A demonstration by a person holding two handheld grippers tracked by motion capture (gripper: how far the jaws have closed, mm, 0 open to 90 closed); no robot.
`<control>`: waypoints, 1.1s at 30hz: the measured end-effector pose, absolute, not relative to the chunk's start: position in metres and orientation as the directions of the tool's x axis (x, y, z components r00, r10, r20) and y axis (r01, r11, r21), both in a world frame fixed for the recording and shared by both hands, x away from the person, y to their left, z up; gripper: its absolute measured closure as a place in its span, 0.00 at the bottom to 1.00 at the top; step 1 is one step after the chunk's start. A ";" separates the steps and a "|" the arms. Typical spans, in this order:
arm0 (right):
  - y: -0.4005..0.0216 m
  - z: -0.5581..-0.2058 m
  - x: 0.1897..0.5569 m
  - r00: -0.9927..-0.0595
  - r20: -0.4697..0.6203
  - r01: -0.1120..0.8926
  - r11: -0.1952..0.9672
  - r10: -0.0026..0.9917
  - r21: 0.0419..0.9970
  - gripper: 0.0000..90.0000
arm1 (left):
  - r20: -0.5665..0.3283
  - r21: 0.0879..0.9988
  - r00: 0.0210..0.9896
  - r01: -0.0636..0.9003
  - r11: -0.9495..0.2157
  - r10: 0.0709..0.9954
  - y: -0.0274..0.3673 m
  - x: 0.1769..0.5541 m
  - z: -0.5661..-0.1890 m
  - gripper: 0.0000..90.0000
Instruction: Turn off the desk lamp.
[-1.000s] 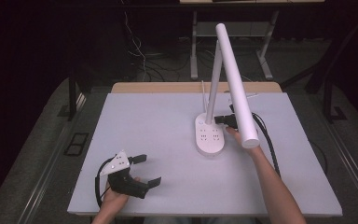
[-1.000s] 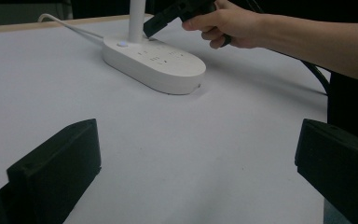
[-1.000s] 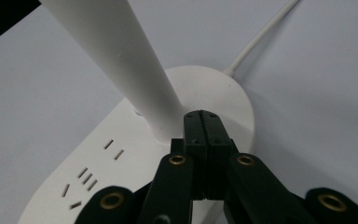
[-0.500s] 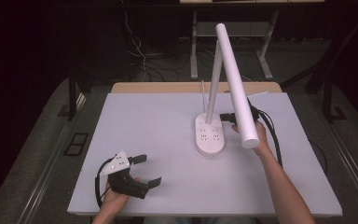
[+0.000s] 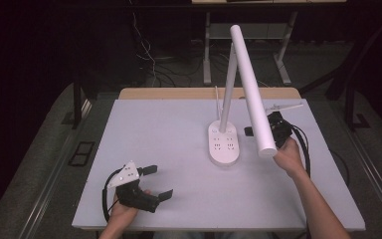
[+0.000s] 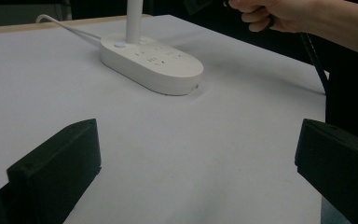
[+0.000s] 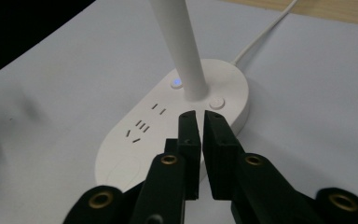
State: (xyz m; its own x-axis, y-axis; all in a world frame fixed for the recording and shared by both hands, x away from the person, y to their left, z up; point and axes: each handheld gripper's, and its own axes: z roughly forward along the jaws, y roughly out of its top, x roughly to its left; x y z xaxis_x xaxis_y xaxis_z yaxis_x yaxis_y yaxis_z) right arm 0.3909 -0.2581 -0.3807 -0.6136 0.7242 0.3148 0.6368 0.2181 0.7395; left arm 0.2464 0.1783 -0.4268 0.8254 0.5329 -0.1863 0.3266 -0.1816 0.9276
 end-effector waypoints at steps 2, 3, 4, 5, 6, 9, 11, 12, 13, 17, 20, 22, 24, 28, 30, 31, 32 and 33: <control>-0.261 -0.379 0.383 -0.612 0.324 0.637 0.206 0.722 0.743 0.86 | -0.184 0.927 0.826 0.326 -0.185 0.532 0.178 0.246 -0.427 0.00; -0.261 -0.379 0.383 -0.612 0.324 0.637 0.206 0.722 0.743 0.86 | -0.181 0.928 0.828 0.323 -0.188 0.531 0.178 0.246 -0.427 0.00; -0.262 -0.378 0.378 -0.609 0.319 0.634 0.204 0.726 0.745 0.82 | -0.182 0.928 0.828 0.323 -0.187 0.531 0.178 0.246 -0.427 0.00; -0.263 -0.377 0.370 -0.607 0.307 0.626 0.202 0.734 0.753 0.75 | -0.183 0.928 0.828 0.324 -0.185 0.531 0.178 0.246 -0.427 0.00; -0.263 -0.377 0.370 -0.607 0.307 0.626 0.202 0.734 0.753 0.75 | -0.182 0.928 0.828 0.323 -0.186 0.530 0.177 0.246 -0.427 0.00; -0.267 -0.377 0.354 -0.604 0.292 0.610 0.195 0.741 0.768 0.58 | -0.183 0.928 0.828 0.324 -0.185 0.530 0.177 0.246 -0.427 0.00; -0.268 -0.377 0.347 -0.601 0.281 0.605 0.197 0.748 0.772 0.46 | -0.183 0.928 0.828 0.324 -0.186 0.530 0.177 0.246 -0.427 0.00; -0.269 -0.377 0.343 -0.597 0.272 0.605 0.201 0.755 0.771 0.40 | -0.183 0.928 0.828 0.324 -0.186 0.530 0.177 0.246 -0.427 0.00; -0.269 -0.377 0.339 -0.596 0.266 0.602 0.202 0.757 0.773 0.35 | -0.183 0.928 0.828 0.324 -0.186 0.531 0.177 0.246 -0.427 0.00; -0.271 -0.378 0.325 -0.611 0.265 0.601 0.220 0.745 0.768 0.10 | -0.182 0.928 0.827 0.324 -0.186 0.532 0.177 0.246 -0.427 0.00; -0.274 -0.378 0.313 -0.610 0.279 0.607 0.211 0.741 0.766 0.01 | -0.179 0.927 0.827 0.323 -0.189 0.533 0.178 0.246 -0.427 0.00; -0.277 -0.379 0.305 -0.614 0.289 0.601 0.197 0.735 0.775 0.01 | -0.176 0.927 0.828 0.321 -0.193 0.532 0.178 0.246 -0.427 0.00; -0.280 -0.380 0.297 -0.608 0.299 0.601 0.180 0.736 0.779 0.01 | -0.177 0.927 0.827 0.322 -0.192 0.533 0.178 0.246 -0.427 0.00; -0.284 -0.384 0.286 -0.605 0.306 0.600 0.168 0.735 0.782 0.01 | -0.177 0.927 0.827 0.322 -0.193 0.533 0.178 0.246 -0.427 0.00; -0.289 -0.390 0.275 -0.598 0.316 0.601 0.152 0.737 0.784 0.01 | -0.177 0.927 0.827 0.322 -0.191 0.534 0.178 0.246 -0.427 0.00; -0.290 -0.392 0.271 -0.595 0.316 0.602 0.150 0.739 0.784 0.01 | -0.178 0.926 0.826 0.324 -0.192 0.534 0.178 0.246 -0.427 0.00; -0.292 -0.395 0.268 -0.593 0.316 0.600 0.145 0.740 0.787 0.01 | -0.177 0.927 0.826 0.324 -0.192 0.535 0.178 0.246 -0.427 0.00; -0.293 -0.397 0.265 -0.590 0.320 0.603 0.142 0.741 0.785 0.01 | -0.178 0.926 0.825 0.324 -0.192 0.536 0.178 0.246 -0.427 0.00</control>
